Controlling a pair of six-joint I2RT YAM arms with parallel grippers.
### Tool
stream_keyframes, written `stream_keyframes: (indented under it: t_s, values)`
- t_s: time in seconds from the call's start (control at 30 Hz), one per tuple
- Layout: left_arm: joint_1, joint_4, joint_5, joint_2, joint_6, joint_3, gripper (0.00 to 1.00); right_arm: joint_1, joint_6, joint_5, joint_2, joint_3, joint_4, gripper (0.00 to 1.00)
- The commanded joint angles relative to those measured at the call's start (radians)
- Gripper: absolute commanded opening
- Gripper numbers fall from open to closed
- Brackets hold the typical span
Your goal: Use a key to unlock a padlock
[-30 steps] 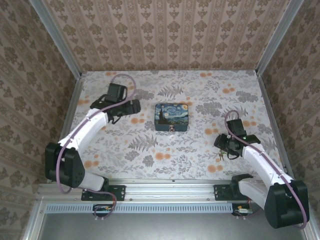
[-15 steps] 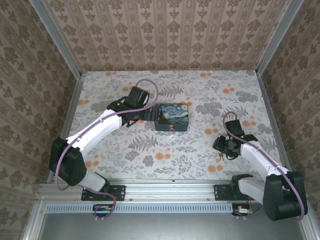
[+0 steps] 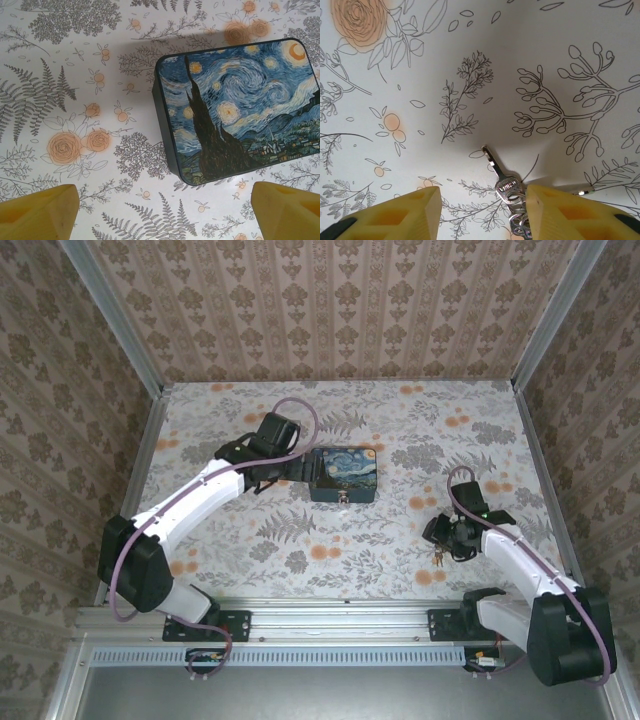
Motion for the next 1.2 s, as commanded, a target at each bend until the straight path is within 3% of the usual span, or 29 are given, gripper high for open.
stream_keyframes:
  t_s: [0.0,0.1,0.43,0.6,0.77,0.9,1.03,1.17]
  values:
    - [-0.019,-0.021,0.028,0.016,0.035,0.049,0.9,0.006,-0.008,0.023,0.006,0.021,-0.024,0.47]
    - [-0.066,-0.059,0.003,0.048,0.04,0.067,0.89,0.008,-0.028,0.014,0.029,0.037,-0.021,0.45]
    - [-0.106,-0.052,0.046,0.06,0.036,0.075,0.88,0.023,-0.067,0.019,0.12,0.054,-0.017,0.33]
    - [-0.14,-0.077,0.05,0.098,0.035,0.117,0.88,0.059,-0.041,0.024,0.127,0.05,-0.021,0.34]
    - [-0.157,-0.065,0.082,0.116,0.039,0.133,0.86,0.079,-0.03,0.044,0.103,0.101,-0.063,0.44]
    - [-0.243,-0.099,0.142,0.188,0.053,0.194,0.8,0.076,-0.034,0.075,0.082,0.167,-0.131,0.46]
    - [-0.296,-0.076,0.185,0.236,-0.007,0.198,0.75,0.041,-0.02,0.084,0.077,0.168,-0.168,0.35]
    - [-0.294,-0.035,0.192,0.22,-0.042,0.168,0.76,0.04,0.054,0.105,0.048,0.108,-0.191,0.32]
